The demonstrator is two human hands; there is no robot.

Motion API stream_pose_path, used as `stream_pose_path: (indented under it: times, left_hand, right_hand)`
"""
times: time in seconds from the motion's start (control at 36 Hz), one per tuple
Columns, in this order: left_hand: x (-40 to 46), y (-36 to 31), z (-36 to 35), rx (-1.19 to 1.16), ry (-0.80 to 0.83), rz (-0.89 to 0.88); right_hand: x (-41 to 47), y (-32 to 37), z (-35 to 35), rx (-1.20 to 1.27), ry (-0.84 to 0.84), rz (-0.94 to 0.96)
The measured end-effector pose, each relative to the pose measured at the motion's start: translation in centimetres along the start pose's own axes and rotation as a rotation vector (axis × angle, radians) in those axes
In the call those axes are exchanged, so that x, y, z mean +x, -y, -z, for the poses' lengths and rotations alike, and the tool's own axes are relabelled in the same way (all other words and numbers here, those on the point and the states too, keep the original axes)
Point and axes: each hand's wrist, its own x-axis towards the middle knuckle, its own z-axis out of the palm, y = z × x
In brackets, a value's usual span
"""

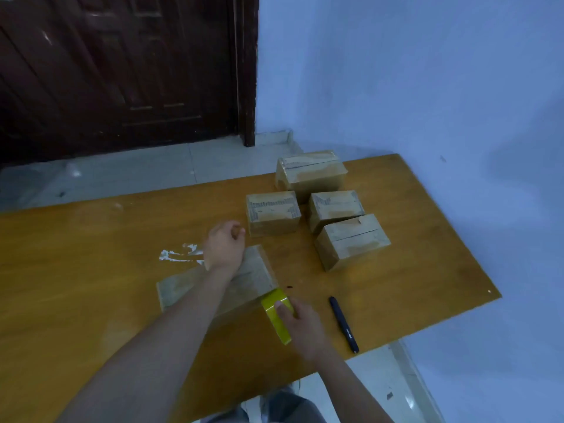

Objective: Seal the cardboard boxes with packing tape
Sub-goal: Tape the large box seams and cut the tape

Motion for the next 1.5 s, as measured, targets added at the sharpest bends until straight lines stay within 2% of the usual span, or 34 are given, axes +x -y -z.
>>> stream_pose_path:
  times: [0.06, 0.14, 0.19, 0.25, 0.33, 0.42, 0.64, 0.75, 0.86, 1.08, 1.31, 1.39, 1.5]
  left_hand:
    - [-0.9, 0.5, 0.0, -0.016, -0.098, -0.212]
    - [-2.7, 1.2, 0.0, 0.116, -0.186, -0.462]
    - [-4.6, 1.5, -0.3, 0.258, -0.241, -0.572]
    - [-6.5, 2.3, -1.3, 0.3, -0.218, -0.638]
    - [-8.5, 3.7, -2.6, 0.345, -0.079, -0.588]
    - [-9.1, 4.3, -2.9, 0.452, -0.03, -0.554]
    - [-9.3, 4.2, -2.8, 0.516, -0.045, -0.544]
    - [-9.5, 3.8, -2.8, 0.536, -0.03, -0.523]
    - [-10.0, 3.6, -2.8, 0.539, -0.046, -0.527]
    - [-10.2, 3.5, -2.4, 0.552, 0.03, -0.454]
    - [-11.3, 2.7, -3.6, 0.515, -0.05, -0.464]
    - [-12.1, 2.9, -4.2, 0.539, -0.013, -0.427]
    - [-12.7, 3.1, -4.5, 0.655, 0.027, -0.42]
  right_hand:
    - [0.0, -0.3, 0.1, 0.018, 0.014, 0.006]
    - [0.1, -1.0, 0.2, 0.042, 0.032, 0.033]
    - [0.1, -1.3, 0.3, 0.031, 0.033, 0.065]
    - [0.2, -1.5, 0.4, 0.039, 0.04, 0.09]
    - [0.3, -2.0, 0.8, 0.039, 0.03, 0.108]
    - [0.3, -2.3, 1.2, 0.012, 0.027, 0.143]
    - [0.6, -3.2, 0.4, -0.195, -0.007, 0.178]
    - [0.5, -3.5, -0.2, -0.194, -0.031, 0.154]
    - [1.2, -4.3, -0.2, -0.22, 0.025, 0.084]
    - [3.0, -5.5, -1.2, -0.356, 0.084, -0.015]
    - [1.2, -7.0, 0.5, -0.064, 0.182, 0.133]
    - [1.2, -7.8, 1.2, -0.004, 0.225, 0.089]
    - [0.9, -8.1, 1.5, 0.12, 0.361, -0.003]
